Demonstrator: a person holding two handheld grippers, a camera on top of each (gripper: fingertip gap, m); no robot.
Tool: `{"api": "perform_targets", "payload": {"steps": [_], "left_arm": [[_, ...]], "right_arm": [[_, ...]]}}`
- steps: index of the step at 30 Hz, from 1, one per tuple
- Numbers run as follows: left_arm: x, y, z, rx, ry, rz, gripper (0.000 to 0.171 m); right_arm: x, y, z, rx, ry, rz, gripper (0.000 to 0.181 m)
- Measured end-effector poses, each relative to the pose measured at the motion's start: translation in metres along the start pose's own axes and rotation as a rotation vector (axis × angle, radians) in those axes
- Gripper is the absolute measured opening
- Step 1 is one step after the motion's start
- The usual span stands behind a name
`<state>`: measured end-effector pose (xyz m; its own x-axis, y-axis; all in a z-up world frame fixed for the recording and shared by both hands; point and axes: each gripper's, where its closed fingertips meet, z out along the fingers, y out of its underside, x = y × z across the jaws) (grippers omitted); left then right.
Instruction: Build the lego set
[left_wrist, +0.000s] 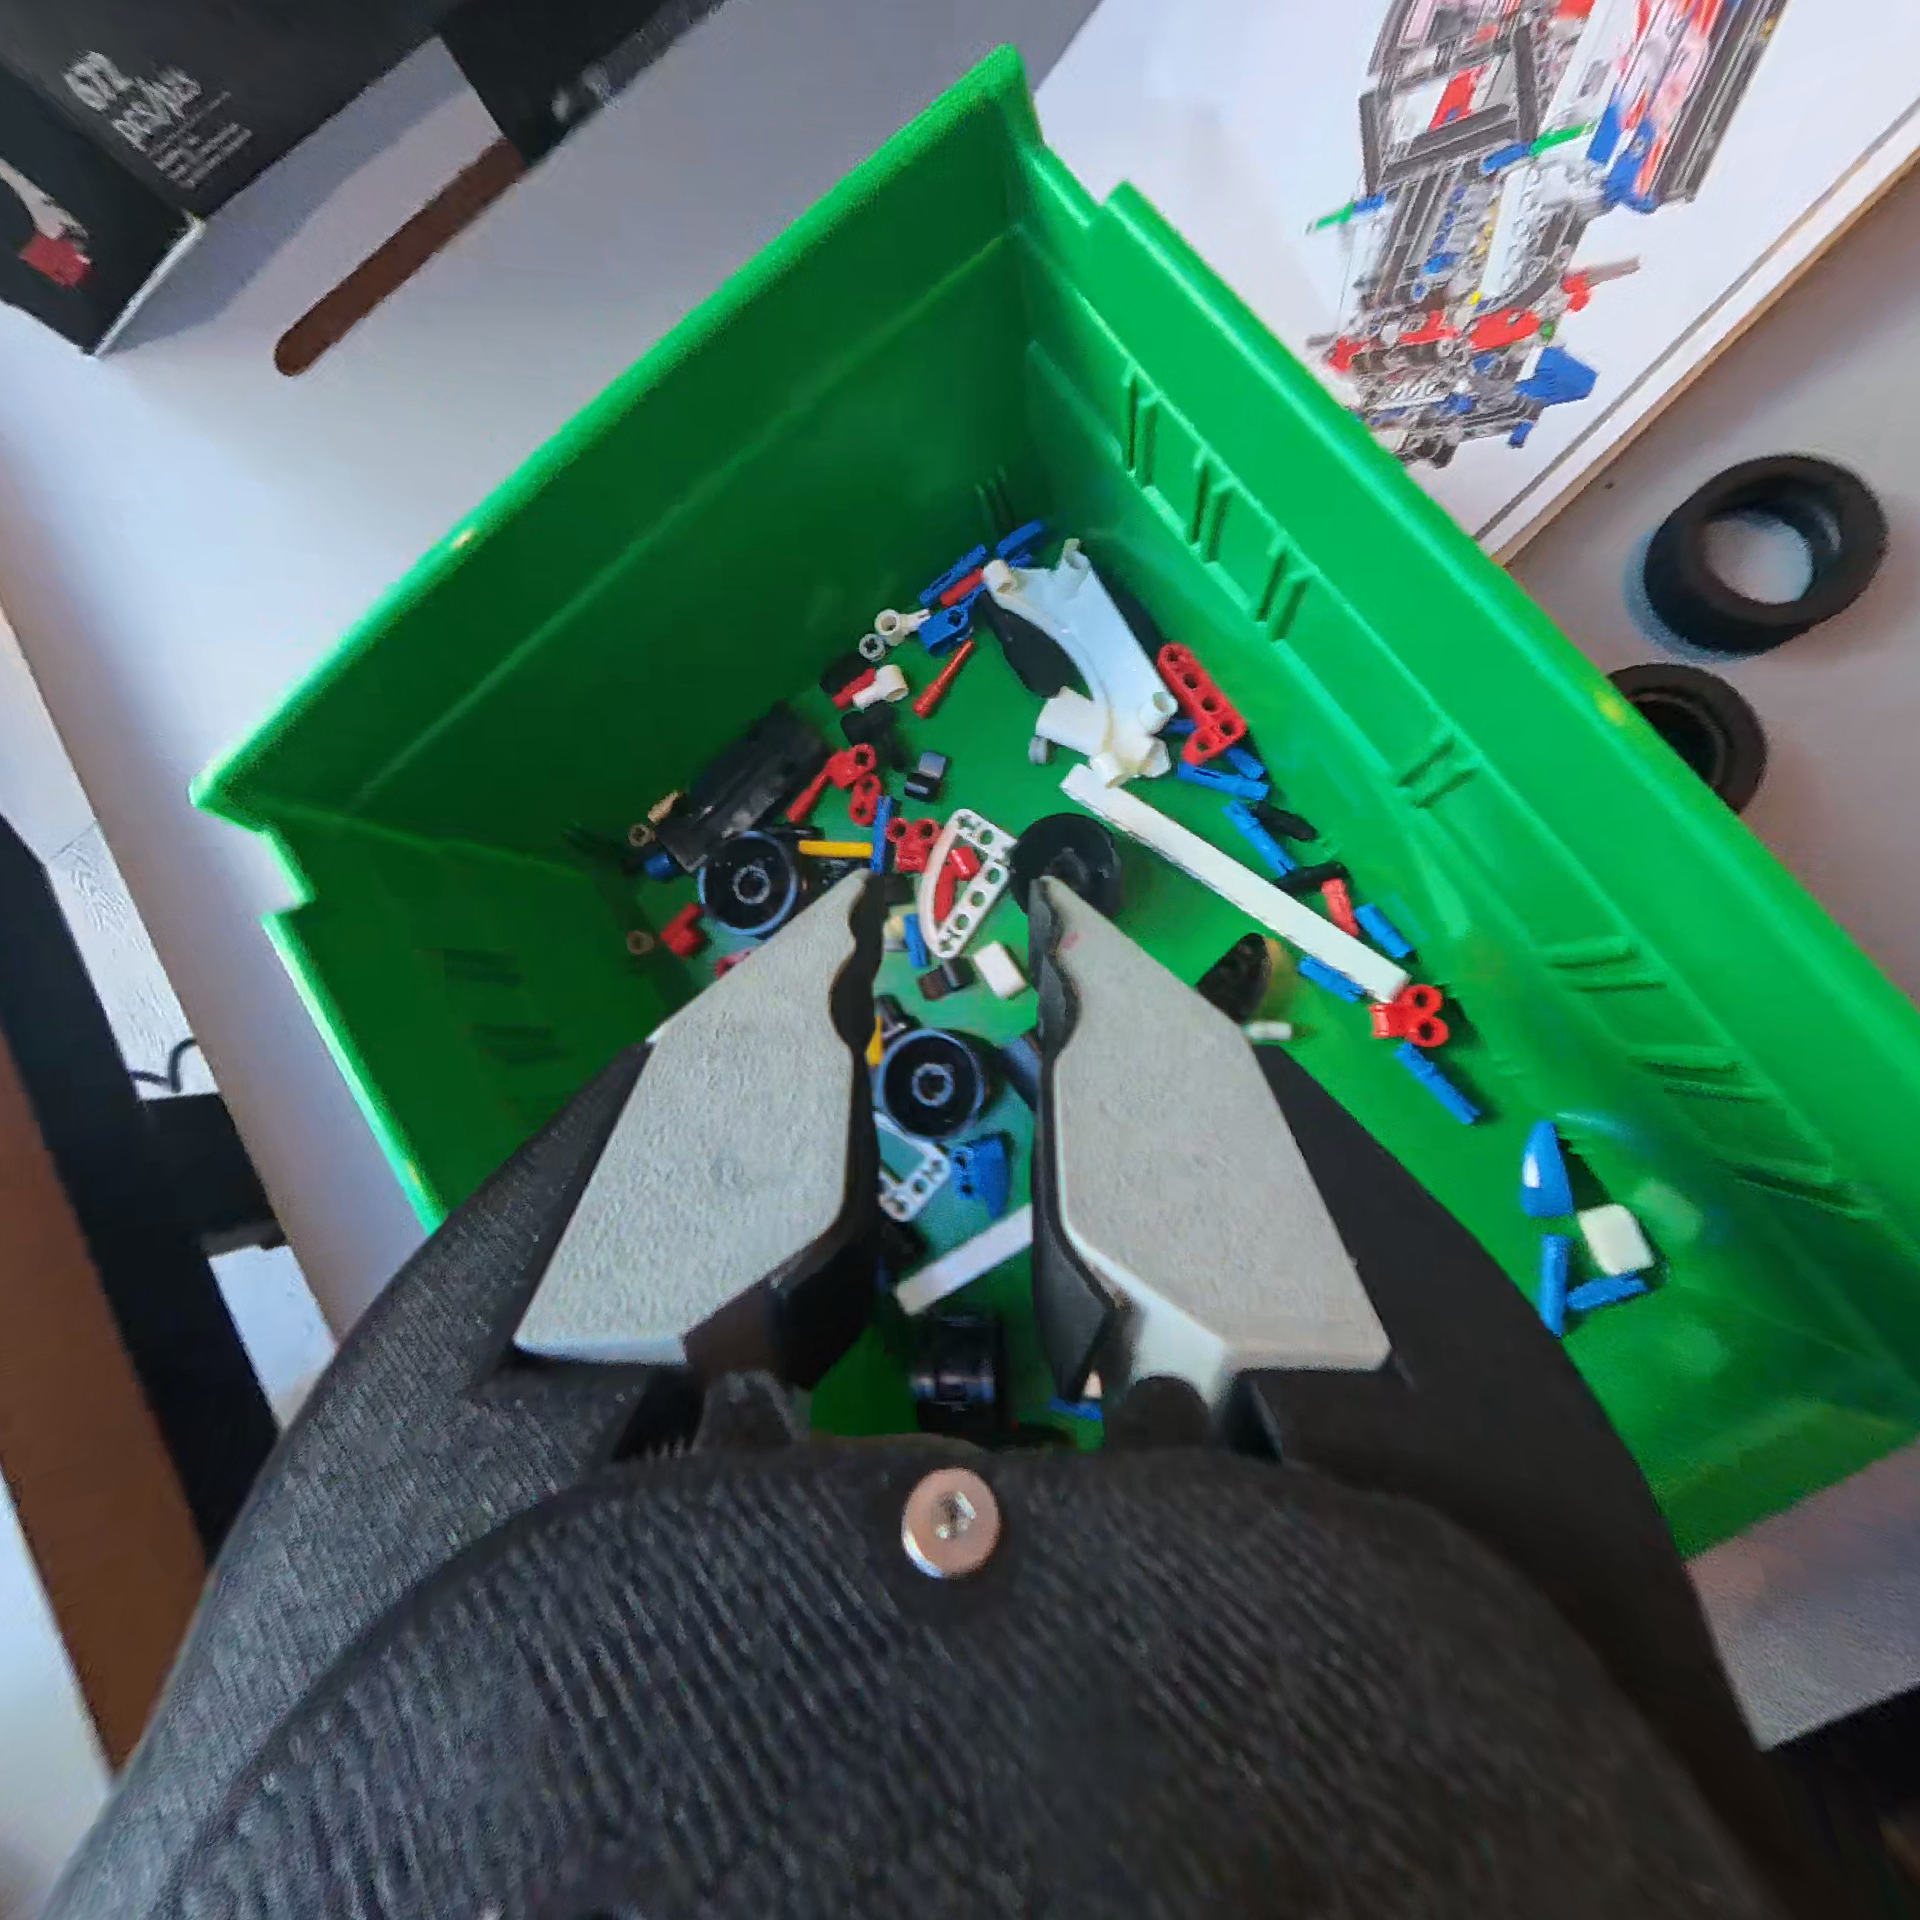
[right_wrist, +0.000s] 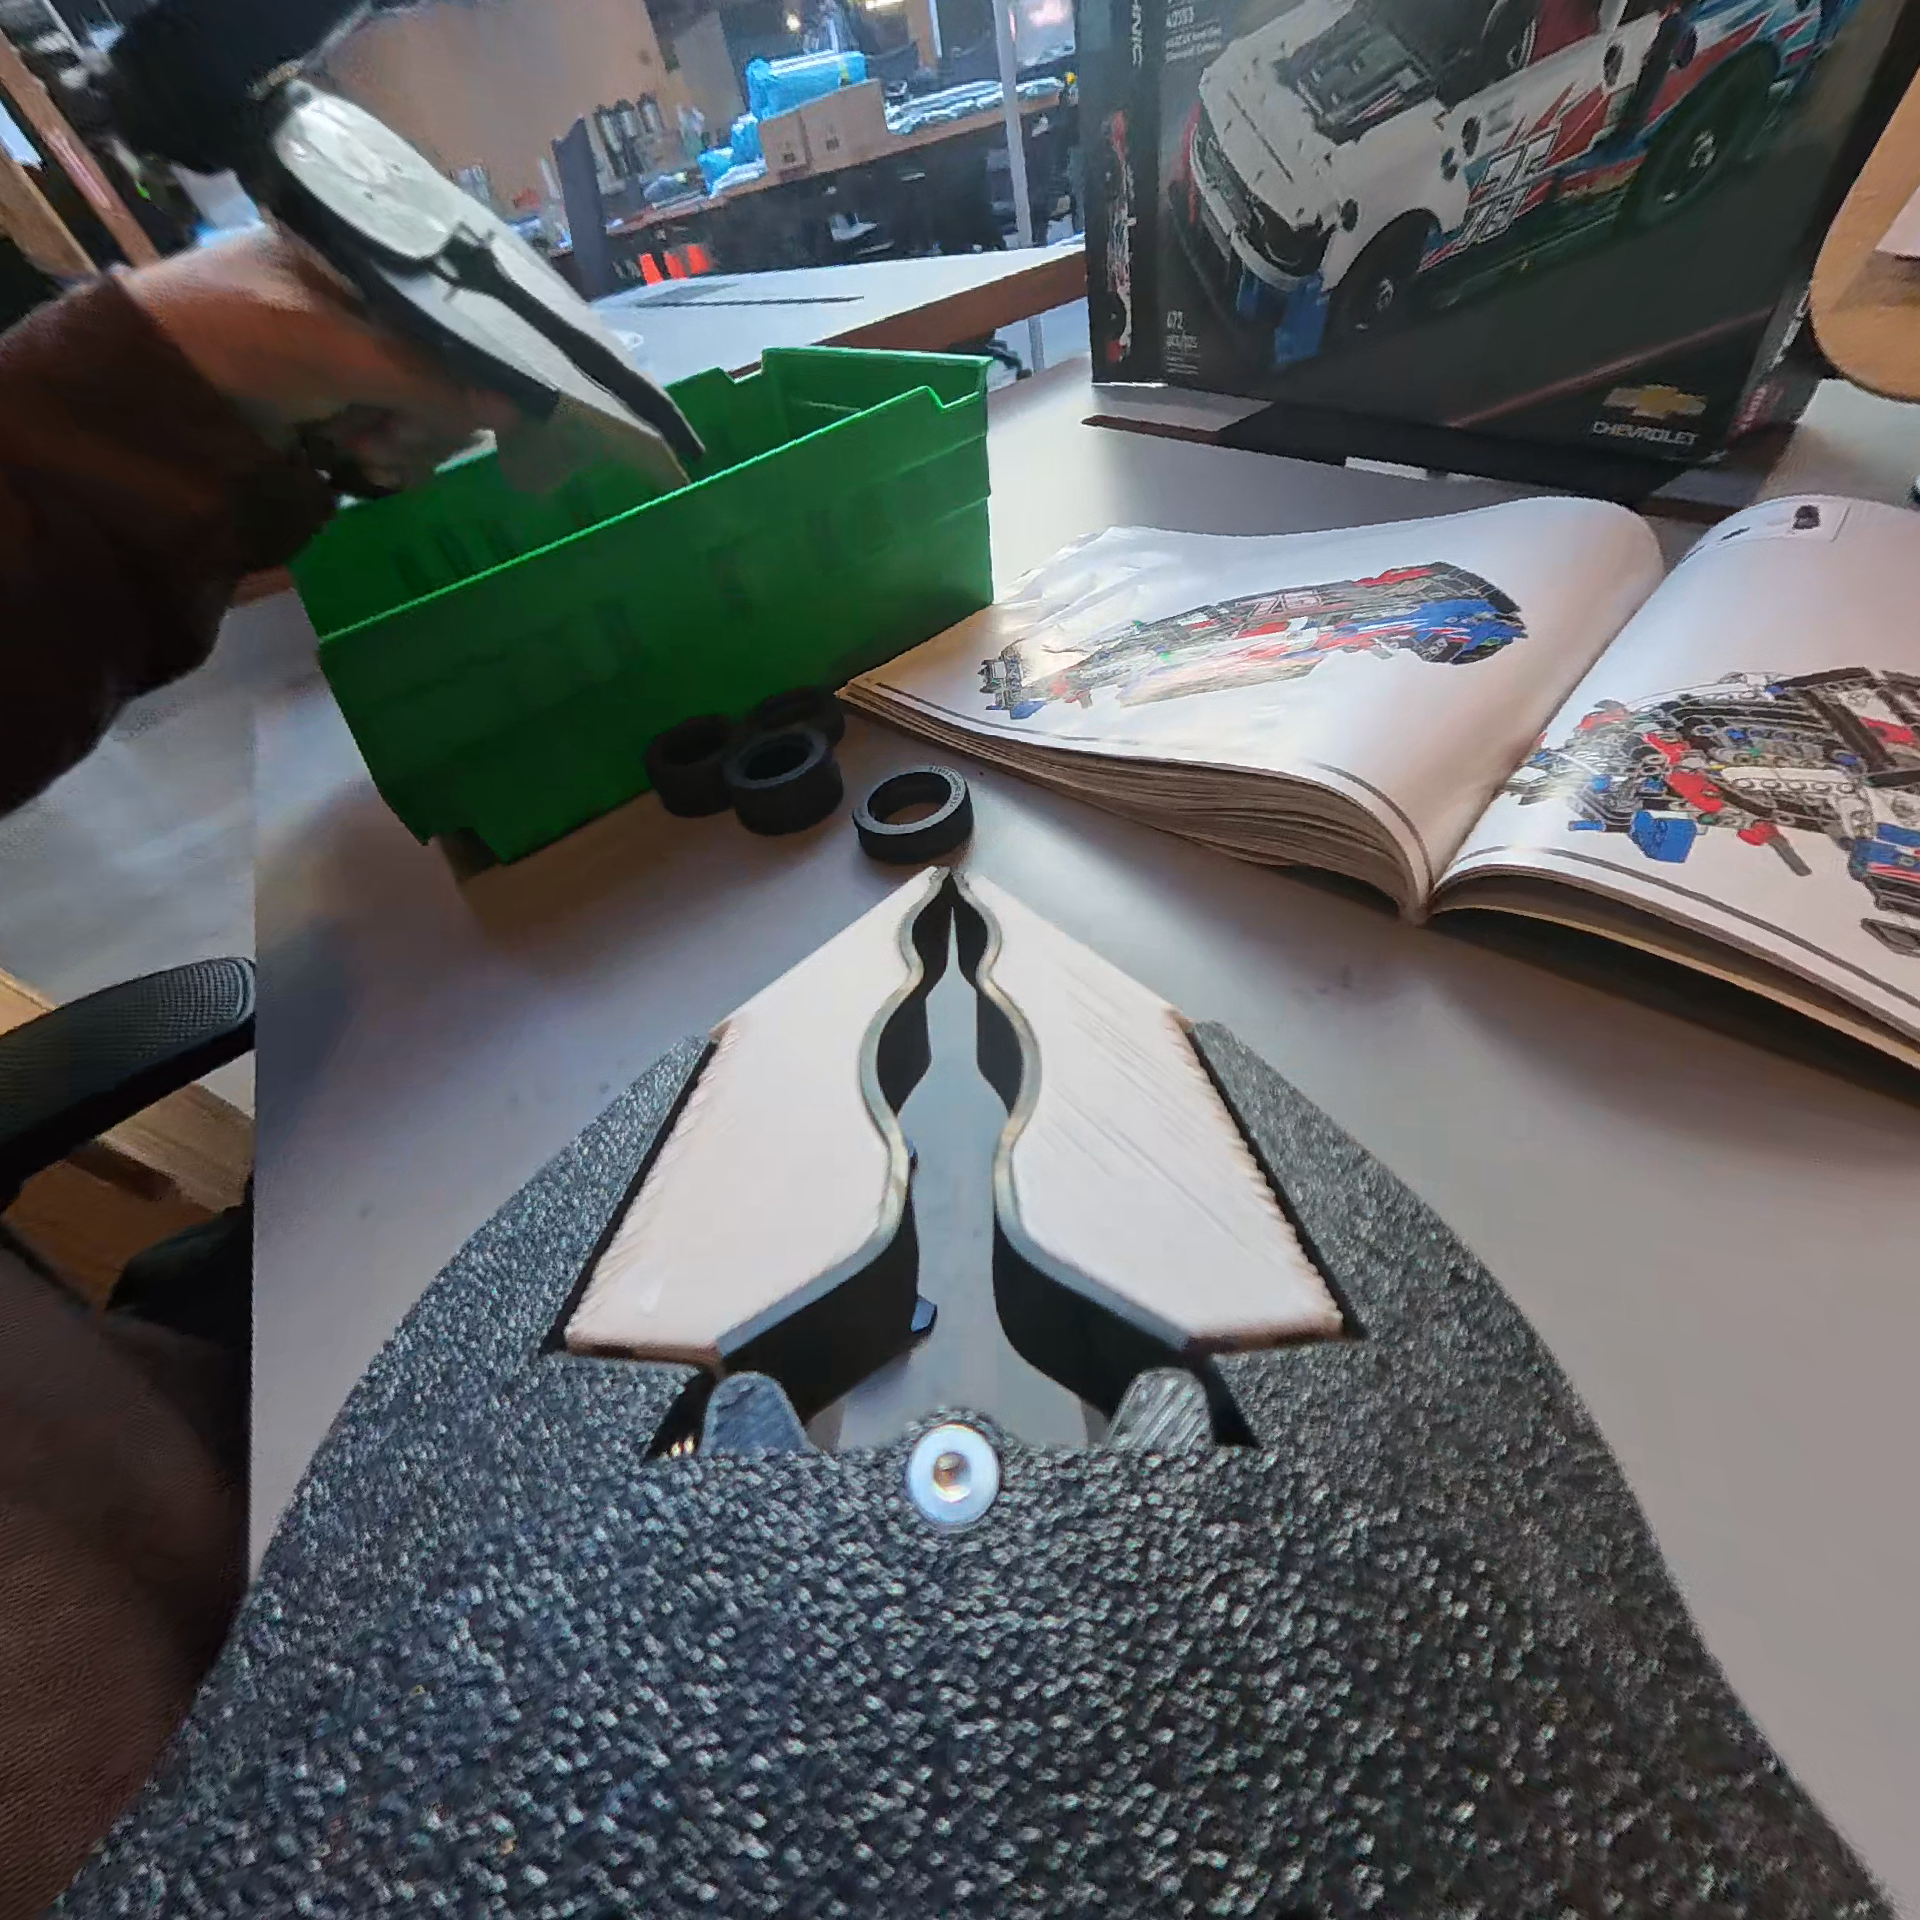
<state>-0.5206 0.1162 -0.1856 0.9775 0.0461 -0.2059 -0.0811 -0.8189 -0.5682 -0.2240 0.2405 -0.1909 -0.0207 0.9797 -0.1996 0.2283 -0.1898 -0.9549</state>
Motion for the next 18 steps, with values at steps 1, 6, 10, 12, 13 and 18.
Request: {"api": "perform_targets", "payload": {"steps": [1,6,10,12,13,18], "left_arm": [[-0.005,0.000,0.006,-0.050,0.018,0.018,0.025],[-0.019,0.015,0.041,-0.322,0.110,0.120,0.027],[-0.034,0.013,0.065,-0.377,0.078,0.184,0.022],[-0.038,0.016,0.074,-0.411,0.084,0.172,0.022],[-0.040,0.019,0.077,-0.430,0.086,0.167,0.022],[-0.038,0.036,0.079,-0.490,0.114,0.161,0.014]], "right_arm": [[0.001,0.000,0.000,0.002,-0.004,0.011,0.000],[0.002,-0.001,0.001,0.001,-0.008,0.022,0.000],[0.000,0.001,0.003,-0.009,0.003,-0.015,0.000],[-0.002,0.002,0.004,-0.018,0.005,-0.035,0.000],[-0.003,0.002,0.004,-0.020,0.005,-0.043,0.000],[-0.005,0.000,0.002,-0.005,0.002,-0.059,0.000]]}}
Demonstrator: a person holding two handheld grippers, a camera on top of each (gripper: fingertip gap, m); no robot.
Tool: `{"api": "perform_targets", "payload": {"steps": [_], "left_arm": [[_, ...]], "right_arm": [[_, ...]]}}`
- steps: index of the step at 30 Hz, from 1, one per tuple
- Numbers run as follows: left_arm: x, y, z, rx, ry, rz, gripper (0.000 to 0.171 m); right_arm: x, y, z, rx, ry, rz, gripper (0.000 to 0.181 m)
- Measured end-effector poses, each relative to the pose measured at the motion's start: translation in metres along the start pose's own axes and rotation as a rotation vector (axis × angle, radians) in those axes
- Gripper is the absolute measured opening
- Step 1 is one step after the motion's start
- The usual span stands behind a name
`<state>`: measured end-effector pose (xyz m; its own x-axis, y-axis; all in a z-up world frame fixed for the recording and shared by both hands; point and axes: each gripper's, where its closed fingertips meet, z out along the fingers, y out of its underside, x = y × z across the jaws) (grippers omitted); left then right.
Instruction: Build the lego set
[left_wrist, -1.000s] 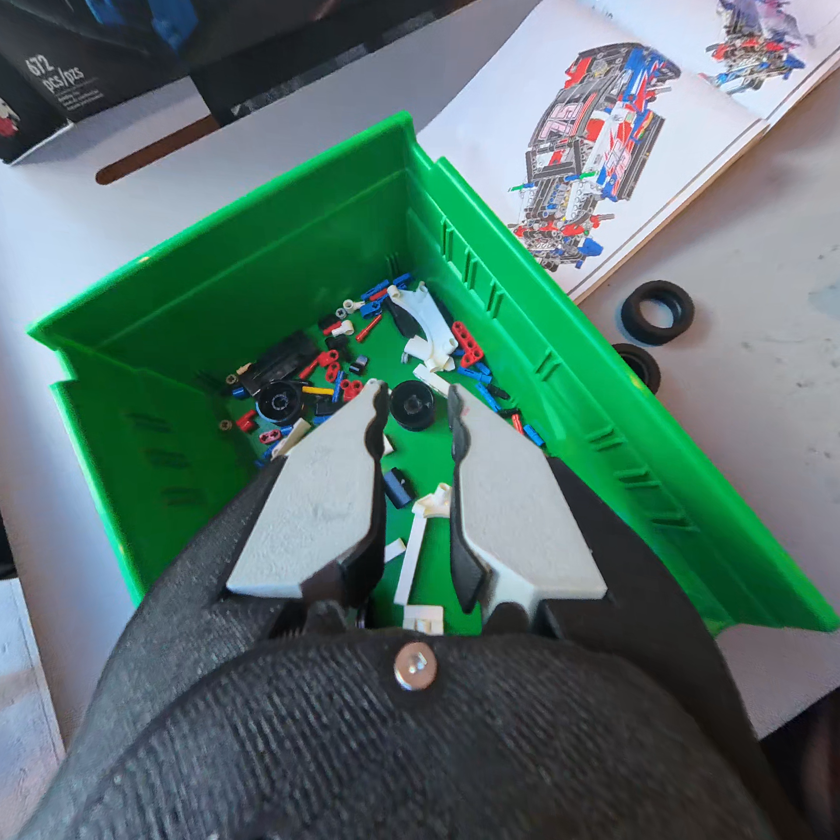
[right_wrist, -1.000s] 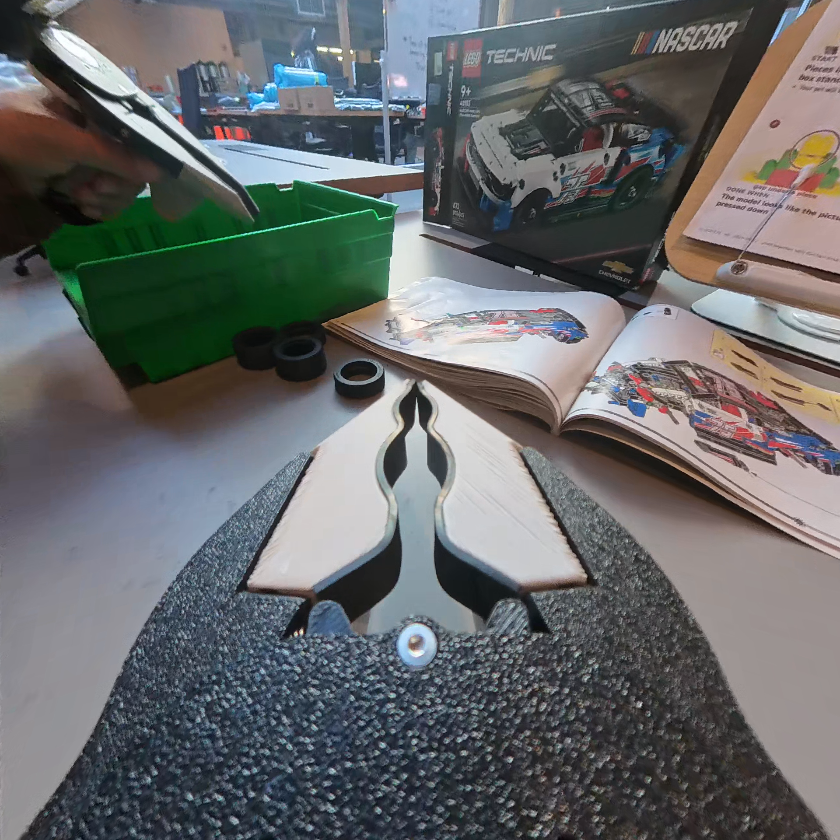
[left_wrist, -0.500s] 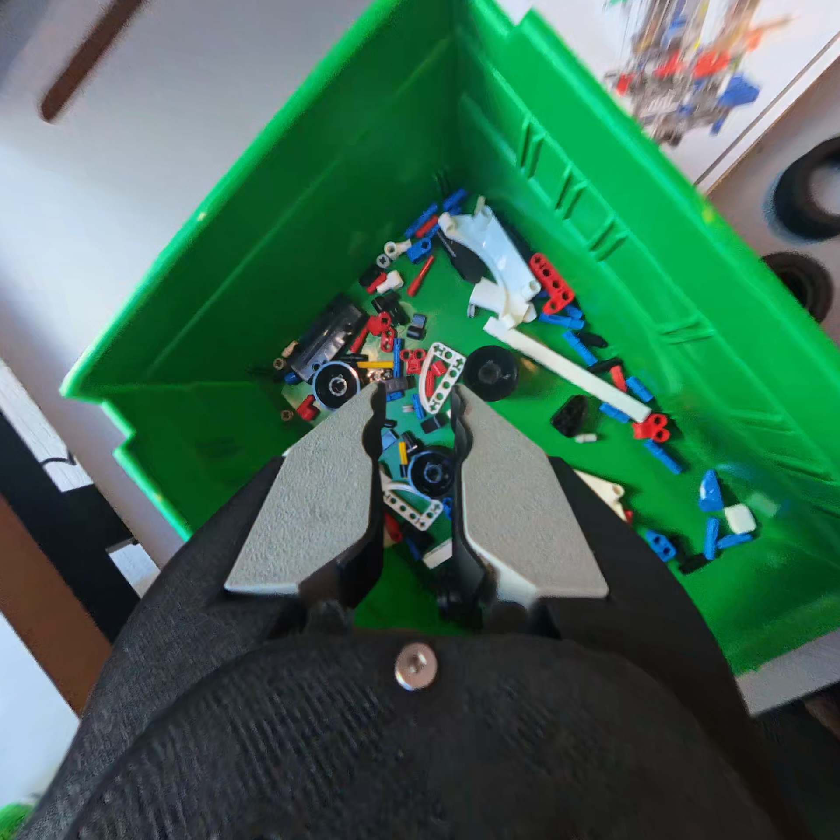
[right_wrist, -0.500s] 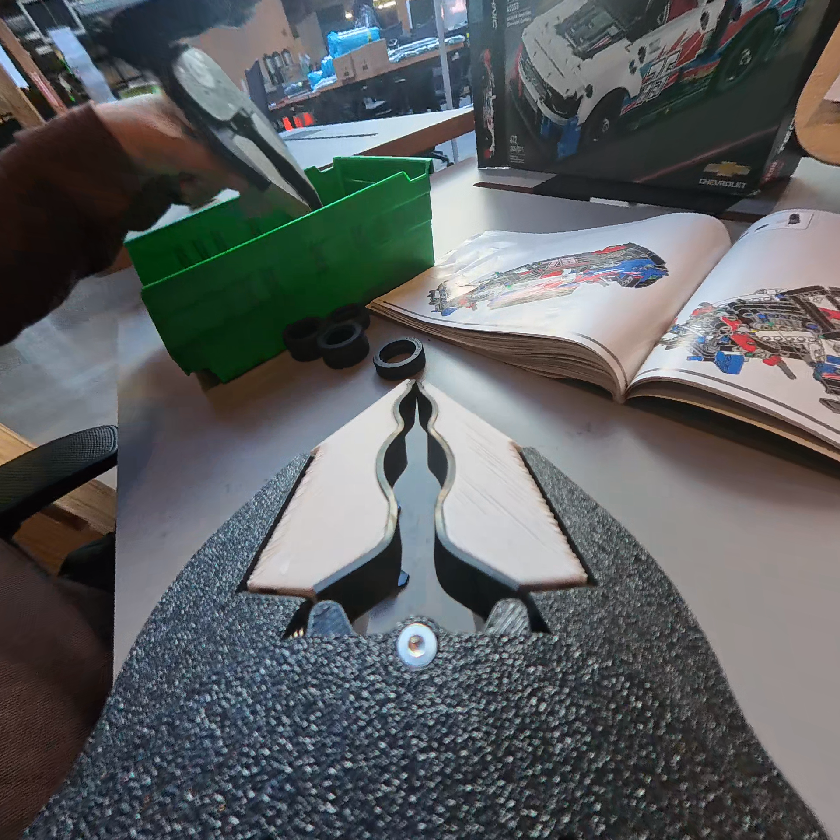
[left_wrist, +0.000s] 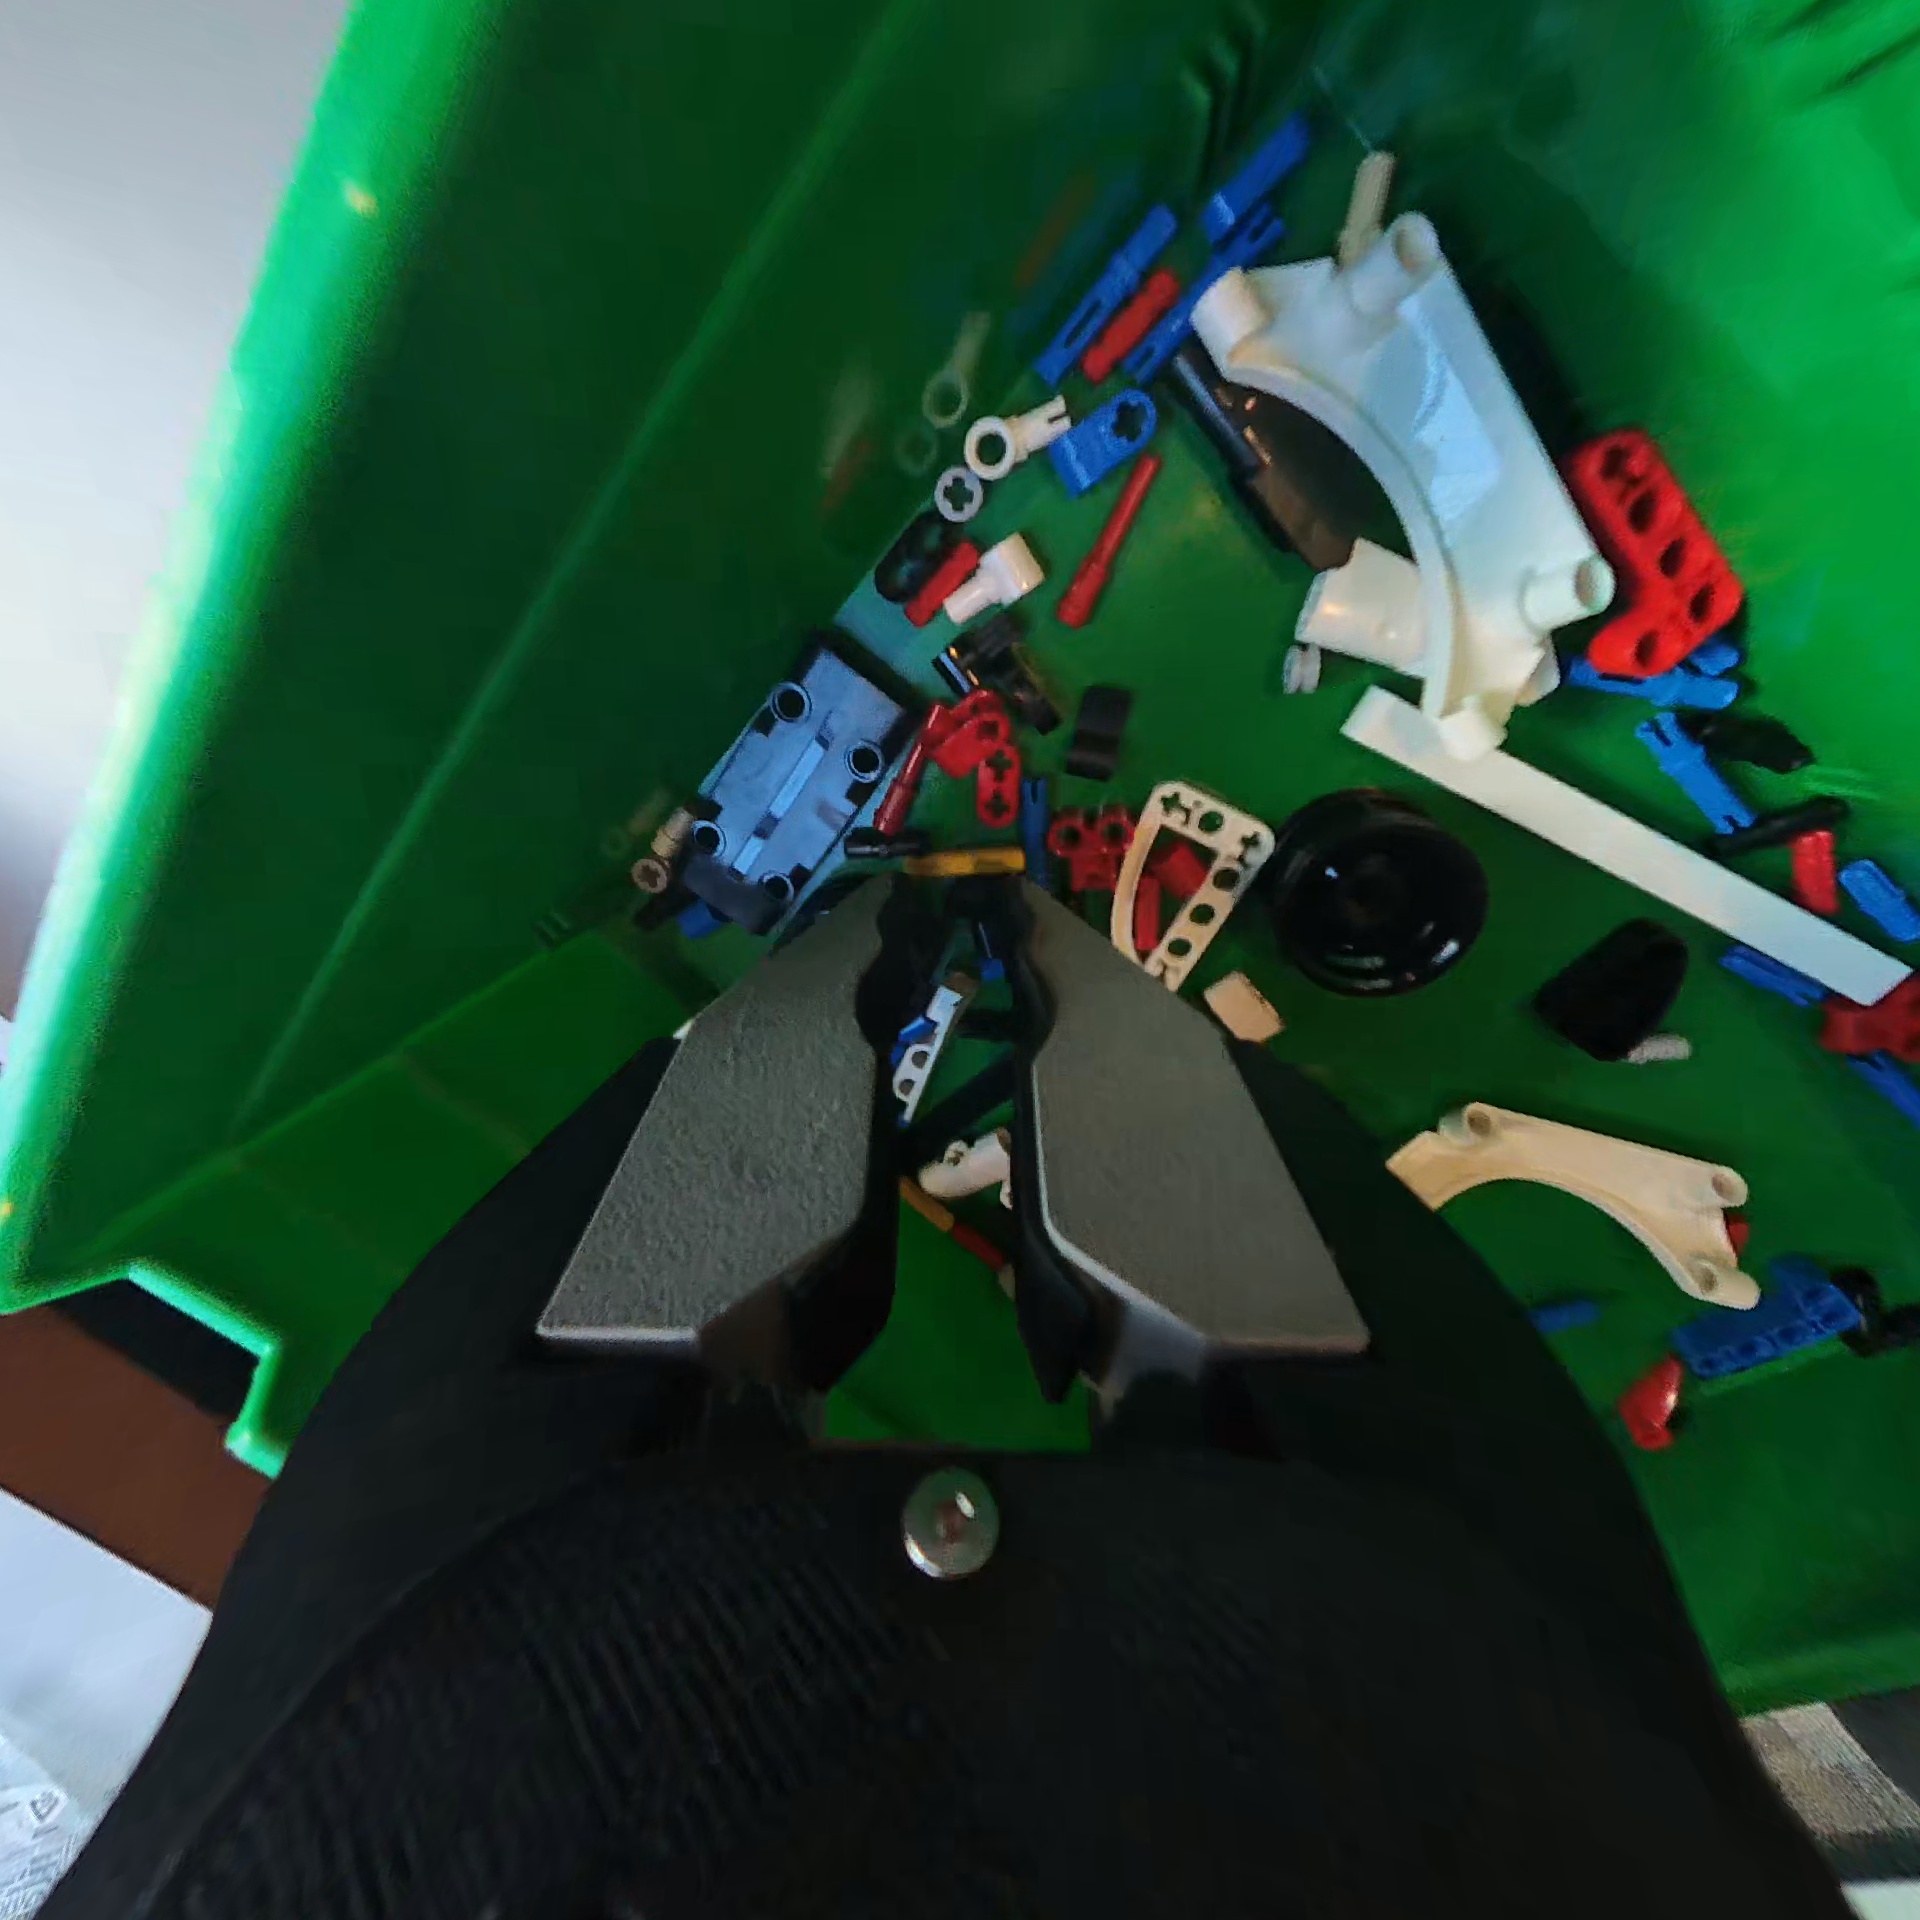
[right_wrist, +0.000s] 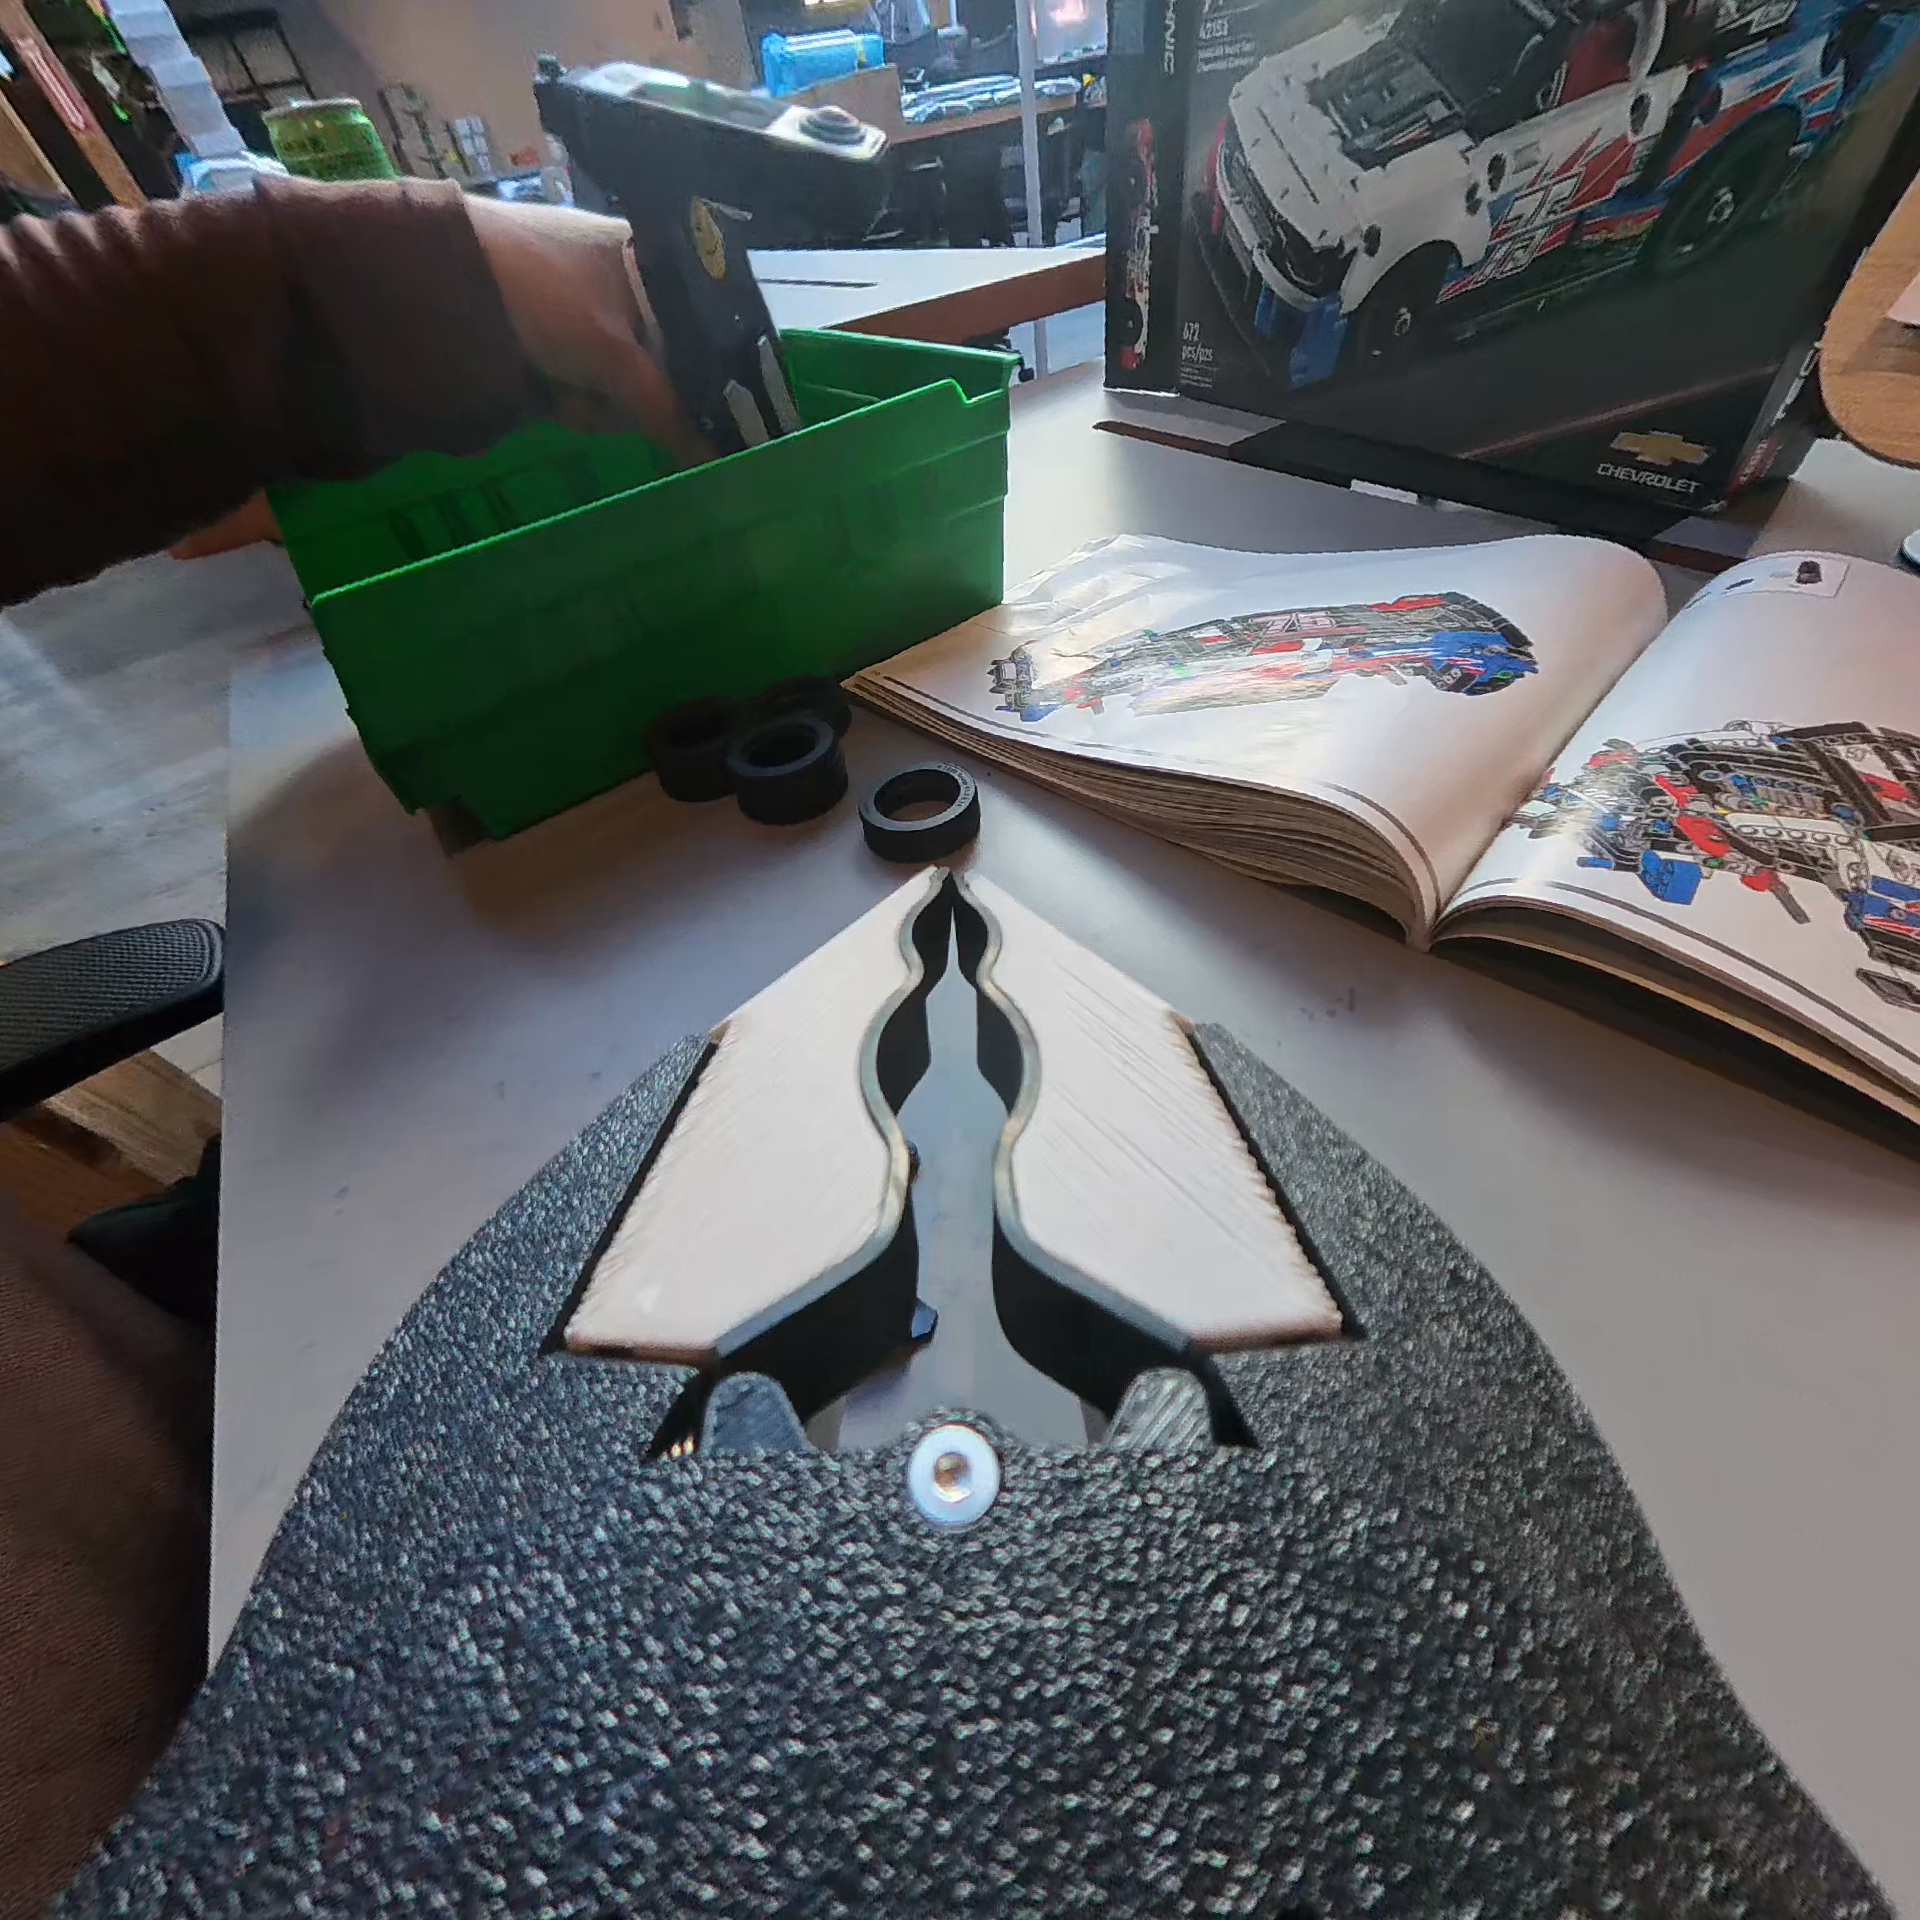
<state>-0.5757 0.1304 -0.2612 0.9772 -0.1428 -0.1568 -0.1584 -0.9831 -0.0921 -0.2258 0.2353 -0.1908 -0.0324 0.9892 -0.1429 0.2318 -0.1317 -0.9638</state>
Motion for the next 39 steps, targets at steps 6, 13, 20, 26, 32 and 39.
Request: {"api": "perform_targets", "payload": {"steps": [6,13,20,26,32,39], "left_arm": [[-0.005,0.006,-0.003,-0.019,-0.023,0.022,0.016],[-0.002,0.002,-0.004,-0.027,0.016,0.082,0.017],[0.004,0.008,0.003,-0.082,0.042,0.120,0.020],[0.003,0.007,0.004,-0.075,0.054,0.095,0.012],[0.004,0.004,0.004,-0.072,0.062,0.090,0.012],[0.002,0.005,-0.013,-0.038,0.015,0.100,0.012]], "right_arm": [[0.001,0.001,0.001,-0.010,-0.023,0.030,0.000],[0.001,0.000,0.000,-0.001,-0.023,0.033,0.000],[0.001,0.000,0.000,-0.002,-0.024,0.034,0.000],[0.000,0.001,0.001,-0.004,-0.024,0.029,0.000],[-0.001,0.001,0.001,-0.007,-0.025,0.022,0.000],[-0.003,0.002,0.002,-0.014,-0.027,0.008,0.000]]}}
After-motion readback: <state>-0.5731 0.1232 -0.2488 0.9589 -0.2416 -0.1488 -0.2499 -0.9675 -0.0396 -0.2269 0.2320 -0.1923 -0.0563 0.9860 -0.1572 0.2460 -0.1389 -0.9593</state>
